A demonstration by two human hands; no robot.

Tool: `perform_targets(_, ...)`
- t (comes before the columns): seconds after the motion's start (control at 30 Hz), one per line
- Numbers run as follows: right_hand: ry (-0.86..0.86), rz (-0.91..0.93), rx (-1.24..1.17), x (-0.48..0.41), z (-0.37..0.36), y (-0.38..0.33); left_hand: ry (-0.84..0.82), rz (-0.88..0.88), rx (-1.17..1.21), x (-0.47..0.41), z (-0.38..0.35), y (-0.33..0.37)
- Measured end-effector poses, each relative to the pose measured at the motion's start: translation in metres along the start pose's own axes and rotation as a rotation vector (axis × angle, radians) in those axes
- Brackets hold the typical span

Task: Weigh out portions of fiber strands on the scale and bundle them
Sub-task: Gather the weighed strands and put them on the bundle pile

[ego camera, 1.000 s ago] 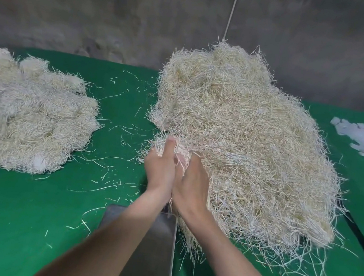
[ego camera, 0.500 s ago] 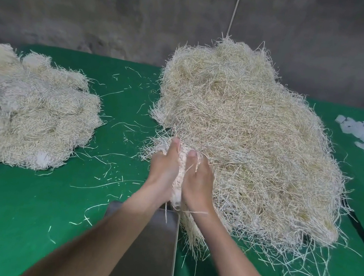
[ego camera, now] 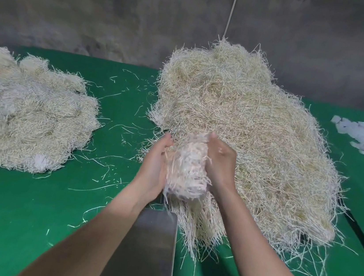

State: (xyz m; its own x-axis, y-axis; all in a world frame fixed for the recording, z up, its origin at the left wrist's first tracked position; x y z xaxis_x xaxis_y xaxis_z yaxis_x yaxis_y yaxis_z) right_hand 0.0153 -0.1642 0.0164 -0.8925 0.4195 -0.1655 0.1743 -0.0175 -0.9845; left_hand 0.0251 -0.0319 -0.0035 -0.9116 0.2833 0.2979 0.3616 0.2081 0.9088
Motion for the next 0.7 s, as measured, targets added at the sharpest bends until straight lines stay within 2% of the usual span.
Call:
perform_targets(0.07, 0.148, -0.039, -0.063, -0.004, 0.013, 0.003, 0.047, 0.039, -0.081, 0.009, 0.005, -0.011)
perform_targets(0.13, 0.189, 0.022, -0.040, 0.000, 0.009, 0.001, 0.030, 0.109, -0.111, 0.018, -0.008, -0.021)
perform_targets(0.23, -0.017, 0.259, 0.417, 0.038, -0.027, 0.007, 0.191, 0.104, 0.031, 0.000, -0.004, -0.011)
perform_targets(0.3, -0.110, 0.311, 0.522, 0.054, -0.040, 0.011, 0.398, 0.056, -0.024, -0.007, 0.008, -0.005)
perform_targets(0.33, -0.101, 0.284, 0.491, 0.048, -0.036, 0.010, 0.426, 0.024, -0.055, -0.006, 0.007, -0.006)
perform_targets(0.43, 0.012, 0.195, 0.375, 0.026, -0.013, 0.008, 0.298, -0.057, -0.185, 0.004, -0.013, -0.009)
perform_targets(0.53, 0.041, 0.268, 0.410, 0.049, -0.031, 0.006, 0.347, -0.126, -0.117, -0.004, -0.002, 0.004)
perform_targets(0.6, -0.020, 0.279, 0.435, 0.055, -0.040, 0.008, 0.412, -0.079, -0.151, -0.005, 0.007, 0.000)
perform_targets(0.7, 0.011, 0.103, 0.246, 0.032, -0.018, 0.018, 0.336, 0.066, -0.254, 0.003, -0.001, -0.020)
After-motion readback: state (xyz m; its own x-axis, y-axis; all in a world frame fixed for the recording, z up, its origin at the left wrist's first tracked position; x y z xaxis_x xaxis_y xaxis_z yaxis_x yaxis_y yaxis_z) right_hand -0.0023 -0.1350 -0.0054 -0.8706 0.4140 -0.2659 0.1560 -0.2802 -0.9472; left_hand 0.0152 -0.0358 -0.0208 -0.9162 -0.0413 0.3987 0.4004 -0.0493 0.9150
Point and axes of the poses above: each hand's wrist, its own x-axis away from the middle knuckle, its own z-axis out of the back of the hand, y = z × x, the point moved 6 cm from there along -x, towards the middle knuckle, and after that the axes turned 10 degrees about -x, right-handed, at the moved point
